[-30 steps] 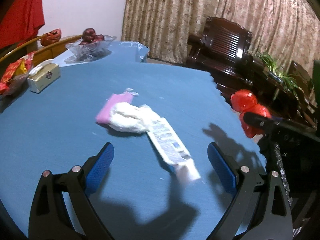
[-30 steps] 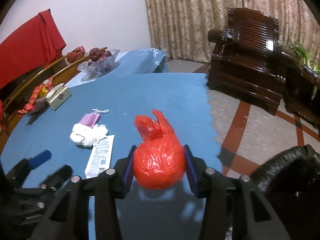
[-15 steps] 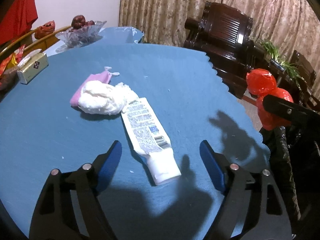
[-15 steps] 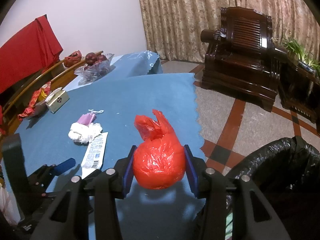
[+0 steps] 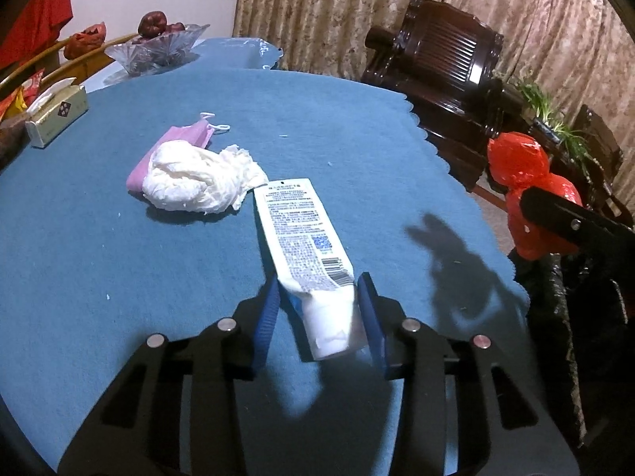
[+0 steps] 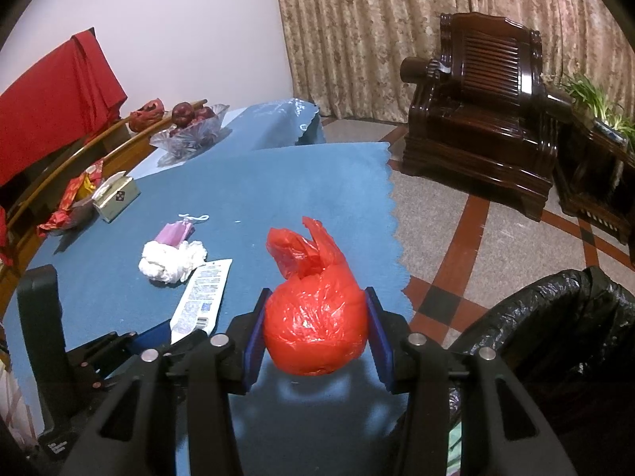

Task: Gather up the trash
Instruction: 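Carry the tube and red bag over the bin and open both tools to drop them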

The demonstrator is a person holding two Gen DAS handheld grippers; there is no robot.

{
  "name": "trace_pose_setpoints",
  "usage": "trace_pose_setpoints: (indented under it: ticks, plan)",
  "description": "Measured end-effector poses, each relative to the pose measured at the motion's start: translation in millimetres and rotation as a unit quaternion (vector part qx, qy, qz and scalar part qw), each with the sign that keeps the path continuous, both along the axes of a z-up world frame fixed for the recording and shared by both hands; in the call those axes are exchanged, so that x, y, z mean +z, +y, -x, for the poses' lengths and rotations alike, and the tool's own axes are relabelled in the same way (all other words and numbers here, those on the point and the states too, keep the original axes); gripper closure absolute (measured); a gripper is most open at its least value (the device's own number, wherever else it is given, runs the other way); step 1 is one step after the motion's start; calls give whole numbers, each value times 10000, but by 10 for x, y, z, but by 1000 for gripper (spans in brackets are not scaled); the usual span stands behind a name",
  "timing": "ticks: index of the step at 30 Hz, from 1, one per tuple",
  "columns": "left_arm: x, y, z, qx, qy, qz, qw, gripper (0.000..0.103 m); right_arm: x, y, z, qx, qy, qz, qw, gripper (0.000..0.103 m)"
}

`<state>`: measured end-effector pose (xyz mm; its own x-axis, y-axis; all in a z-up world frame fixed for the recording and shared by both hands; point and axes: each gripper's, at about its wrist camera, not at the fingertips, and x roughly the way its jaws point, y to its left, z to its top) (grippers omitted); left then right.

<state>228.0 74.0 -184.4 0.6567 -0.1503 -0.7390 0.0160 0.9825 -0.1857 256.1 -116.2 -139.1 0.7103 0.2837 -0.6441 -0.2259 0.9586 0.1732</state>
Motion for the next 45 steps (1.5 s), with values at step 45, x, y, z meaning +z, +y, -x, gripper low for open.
trace_pose_setpoints:
  ticks: [45]
  plan:
    - [860, -1826, 537, -2234, -773, 399, 9708, 67, 203, -1968, 1354, -1955, -62, 80, 9806, 58]
